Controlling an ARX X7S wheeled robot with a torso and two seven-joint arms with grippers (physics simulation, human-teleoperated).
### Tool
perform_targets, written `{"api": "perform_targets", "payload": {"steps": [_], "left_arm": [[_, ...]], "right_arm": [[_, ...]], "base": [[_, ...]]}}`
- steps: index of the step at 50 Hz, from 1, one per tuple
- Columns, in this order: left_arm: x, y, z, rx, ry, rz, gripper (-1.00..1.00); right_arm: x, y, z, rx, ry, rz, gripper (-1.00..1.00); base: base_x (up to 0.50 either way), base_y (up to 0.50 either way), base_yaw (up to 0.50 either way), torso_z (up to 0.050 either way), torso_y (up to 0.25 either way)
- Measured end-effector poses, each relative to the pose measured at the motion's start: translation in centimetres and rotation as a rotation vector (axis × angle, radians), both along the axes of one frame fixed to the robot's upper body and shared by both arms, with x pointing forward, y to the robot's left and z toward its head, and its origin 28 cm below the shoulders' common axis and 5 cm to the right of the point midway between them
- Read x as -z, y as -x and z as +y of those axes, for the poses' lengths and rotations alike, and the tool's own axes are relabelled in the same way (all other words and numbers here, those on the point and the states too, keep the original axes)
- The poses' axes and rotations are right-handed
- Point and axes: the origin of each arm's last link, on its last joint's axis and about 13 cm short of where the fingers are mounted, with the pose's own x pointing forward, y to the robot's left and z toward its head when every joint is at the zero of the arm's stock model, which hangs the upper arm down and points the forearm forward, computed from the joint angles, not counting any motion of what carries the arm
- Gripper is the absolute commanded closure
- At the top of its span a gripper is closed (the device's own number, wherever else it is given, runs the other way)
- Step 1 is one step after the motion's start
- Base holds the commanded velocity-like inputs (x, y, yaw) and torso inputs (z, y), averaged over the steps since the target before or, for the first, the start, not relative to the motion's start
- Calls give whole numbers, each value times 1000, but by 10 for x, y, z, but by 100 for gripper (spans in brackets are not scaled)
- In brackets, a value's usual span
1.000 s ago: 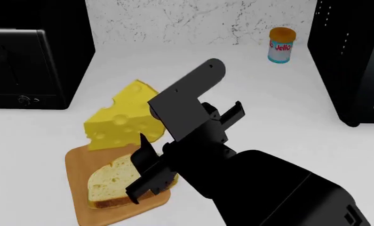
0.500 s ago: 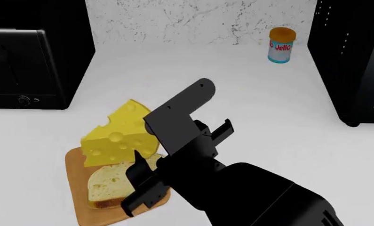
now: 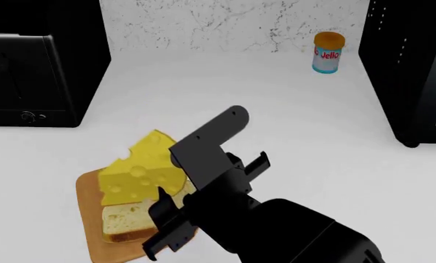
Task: Pick up the wedge of cheese and place it on the slice of bread to prepare a simple cheese on bread dish.
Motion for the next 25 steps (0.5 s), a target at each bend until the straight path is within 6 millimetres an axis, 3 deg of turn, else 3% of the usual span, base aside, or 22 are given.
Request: {"api": "perform_targets", "payload": {"steps": [25], "left_arm": [[0, 1, 0, 4, 5, -6, -100]], "right_arm": [[14, -7, -1, 22, 0, 31, 100]], "base": [[0, 0, 0, 0, 0]]}}
